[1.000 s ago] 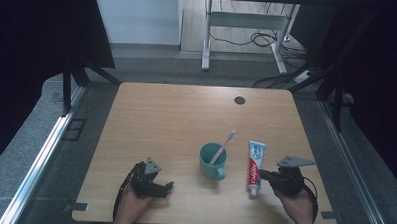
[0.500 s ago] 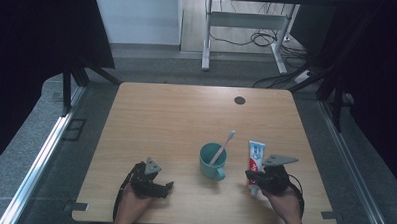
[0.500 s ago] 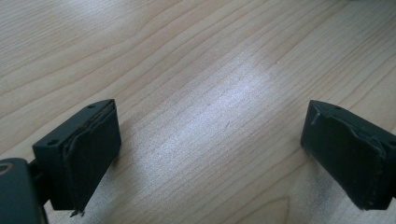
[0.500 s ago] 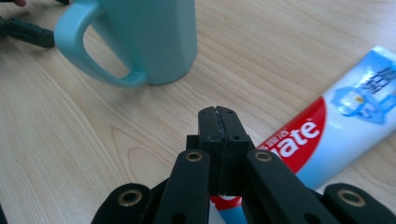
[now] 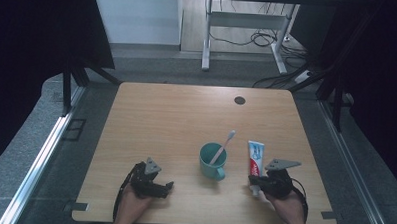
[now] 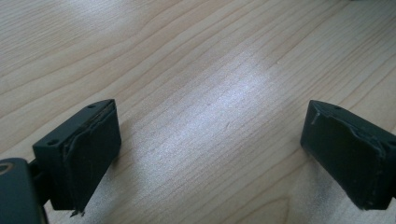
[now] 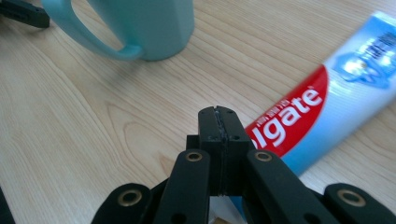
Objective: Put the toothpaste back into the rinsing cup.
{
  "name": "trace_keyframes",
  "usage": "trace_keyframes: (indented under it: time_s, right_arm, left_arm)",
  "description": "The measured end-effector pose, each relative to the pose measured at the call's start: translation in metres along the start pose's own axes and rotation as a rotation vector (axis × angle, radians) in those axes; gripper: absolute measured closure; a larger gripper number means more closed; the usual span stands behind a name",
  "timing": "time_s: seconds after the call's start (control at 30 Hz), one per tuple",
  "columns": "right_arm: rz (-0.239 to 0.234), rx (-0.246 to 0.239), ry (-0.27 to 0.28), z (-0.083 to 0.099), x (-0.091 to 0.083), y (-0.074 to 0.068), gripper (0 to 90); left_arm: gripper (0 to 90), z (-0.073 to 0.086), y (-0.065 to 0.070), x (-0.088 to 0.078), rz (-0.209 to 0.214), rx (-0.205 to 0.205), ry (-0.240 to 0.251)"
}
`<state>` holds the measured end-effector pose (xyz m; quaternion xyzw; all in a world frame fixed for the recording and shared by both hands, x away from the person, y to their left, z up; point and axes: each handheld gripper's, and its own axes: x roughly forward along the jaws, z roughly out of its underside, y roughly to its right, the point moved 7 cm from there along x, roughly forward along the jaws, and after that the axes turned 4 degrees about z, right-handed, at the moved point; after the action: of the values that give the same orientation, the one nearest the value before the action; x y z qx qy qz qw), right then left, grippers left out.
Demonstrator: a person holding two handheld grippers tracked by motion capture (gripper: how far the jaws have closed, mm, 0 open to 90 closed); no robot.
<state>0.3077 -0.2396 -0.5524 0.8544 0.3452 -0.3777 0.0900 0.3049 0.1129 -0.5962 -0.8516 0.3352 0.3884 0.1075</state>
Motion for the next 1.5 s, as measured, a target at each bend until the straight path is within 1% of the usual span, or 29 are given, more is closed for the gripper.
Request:
trace_keyframes:
  time_s: [0.23, 0.43, 0.67, 0.8, 0.9, 0.97, 1.03, 1.13, 1.17, 1.2, 1.27, 1.33, 1.4, 1.43, 1.5]
  right_arm:
    - [0.018, 0.016, -0.001, 0.006, -0.01, 0.011, 89.5]
    - [0.047, 0.025, -0.009, 0.011, -0.017, 0.02, 89.5]
    - [0.094, 0.032, -0.018, 0.016, -0.025, 0.034, 89.5]
    - [0.113, 0.042, -0.021, 0.019, -0.029, 0.043, 89.5]
    - [0.123, 0.05, -0.029, 0.022, -0.03, 0.047, 89.4]
    - [0.137, 0.047, -0.047, 0.024, -0.029, 0.049, 89.1]
    - [0.134, 0.046, -0.056, 0.026, -0.027, 0.048, 87.0]
    - [0.129, 0.049, -0.051, 0.026, -0.028, 0.047, 84.0]
    - [0.134, 0.051, -0.043, 0.023, -0.03, 0.048, 81.4]
    - [0.134, 0.051, -0.043, 0.023, -0.03, 0.048, 81.4]
    - [0.146, 0.05, -0.04, 0.02, -0.033, 0.049, 77.7]
    - [0.143, 0.053, -0.046, 0.018, -0.035, 0.05, 71.0]
    - [0.14, 0.058, -0.05, 0.016, -0.037, 0.05, 62.4]
    - [0.152, 0.052, -0.052, 0.015, -0.037, 0.051, 58.0]
    - [0.18, 0.034, -0.075, 0.014, -0.037, 0.054, 48.6]
  left_arm:
    - [4.9, 0.0, 0.0, 0.0, 0.0, 0.0, 0.0]
    - [4.9, 0.0, 0.0, 0.0, 0.0, 0.0, 0.0]
    - [4.9, 0.0, 0.0, 0.0, 0.0, 0.0, 0.0]
    - [4.9, 0.0, 0.0, 0.0, 0.0, 0.0, 0.0]
    - [4.9, 0.0, 0.0, 0.0, 0.0, 0.0, 0.0]
    - [4.9, 0.0, 0.0, 0.0, 0.0, 0.0, 0.0]
    - [4.9, 0.0, 0.0, 0.0, 0.0, -0.001, 0.0]
    - [4.9, 0.0, 0.0, 0.0, 0.0, 0.0, 0.0]
    - [4.9, 0.0, 0.0, 0.0, 0.0, 0.0, 0.0]
    - [4.9, 0.0, 0.0, 0.0, 0.0, 0.0, 0.0]
    - [4.9, 0.0, 0.0, 0.0, 0.0, 0.0, 0.0]
    - [4.9, 0.0, 0.0, 0.0, 0.0, 0.0, 0.0]
    - [4.9, 0.0, 0.0, 0.0, 0.0, 0.0, 0.0]
    - [4.9, 0.0, 0.0, 0.0, 0.0, 0.0, 0.0]
    - [4.9, 0.0, 0.0, 0.0, 0.0, 0.0, 0.0]
